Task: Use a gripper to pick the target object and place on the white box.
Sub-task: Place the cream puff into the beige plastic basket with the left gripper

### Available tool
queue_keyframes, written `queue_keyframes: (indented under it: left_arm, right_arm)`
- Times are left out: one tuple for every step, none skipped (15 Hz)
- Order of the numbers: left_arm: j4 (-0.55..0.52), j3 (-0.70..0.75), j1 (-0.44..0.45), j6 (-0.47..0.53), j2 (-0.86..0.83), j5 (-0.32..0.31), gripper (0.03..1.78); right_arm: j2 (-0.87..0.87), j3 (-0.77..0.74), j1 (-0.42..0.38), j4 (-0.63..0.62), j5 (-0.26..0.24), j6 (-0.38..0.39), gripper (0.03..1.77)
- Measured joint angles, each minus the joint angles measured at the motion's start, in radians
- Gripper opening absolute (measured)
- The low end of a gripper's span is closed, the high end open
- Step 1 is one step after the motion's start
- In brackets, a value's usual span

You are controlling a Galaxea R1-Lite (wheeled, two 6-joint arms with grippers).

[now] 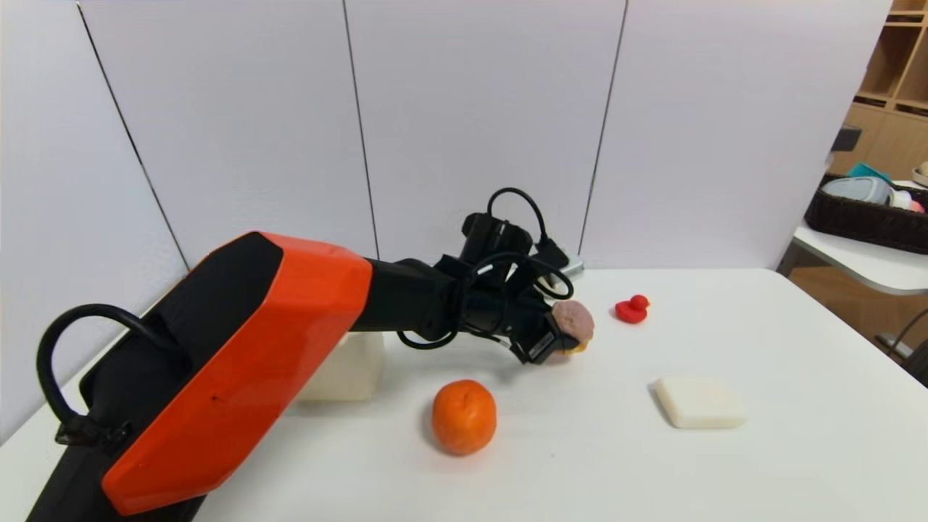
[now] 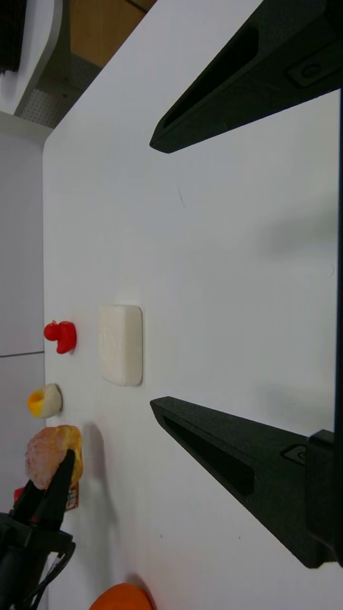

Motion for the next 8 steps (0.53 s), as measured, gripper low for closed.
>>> queue_keyframes:
  left_arm:
    - [0.004, 0.015, 0.007, 0.0, -0.022, 0.0, 0.84]
    - [0.01, 0.035, 0.015, 0.001, -0.05, 0.0, 0.84]
    - [0.014, 0.058, 0.026, 0.001, -0.079, 0.001, 0.84]
    - [0.017, 0.085, 0.04, 0.001, -0.111, 0.002, 0.84]
    - [0.019, 0.115, 0.054, 0.002, -0.15, 0.002, 0.84]
    - [0.021, 0.144, 0.069, 0.003, -0.189, 0.002, 0.84]
    - [0.025, 0.174, 0.085, 0.004, -0.229, 0.004, 0.84]
    - [0.033, 0.208, 0.106, 0.005, -0.274, 0.005, 0.84]
  right_arm:
    - [0.0, 0.0, 0.0, 0.0, 0.0, 0.0, 1.77]
    - [0.0, 0.0, 0.0, 0.0, 0.0, 0.0, 1.77]
    - [0.0, 0.0, 0.0, 0.0, 0.0, 0.0, 1.77]
    - [0.0, 0.0, 0.0, 0.0, 0.0, 0.0, 1.77]
    - [0.0, 0.0, 0.0, 0.0, 0.0, 0.0, 1.77]
    - [0.0, 0.0, 0.0, 0.0, 0.0, 0.0, 1.77]
    - [0.0, 0.0, 0.0, 0.0, 0.0, 0.0, 1.77]
    - [0.0, 0.0, 0.0, 0.0, 0.0, 0.0, 1.77]
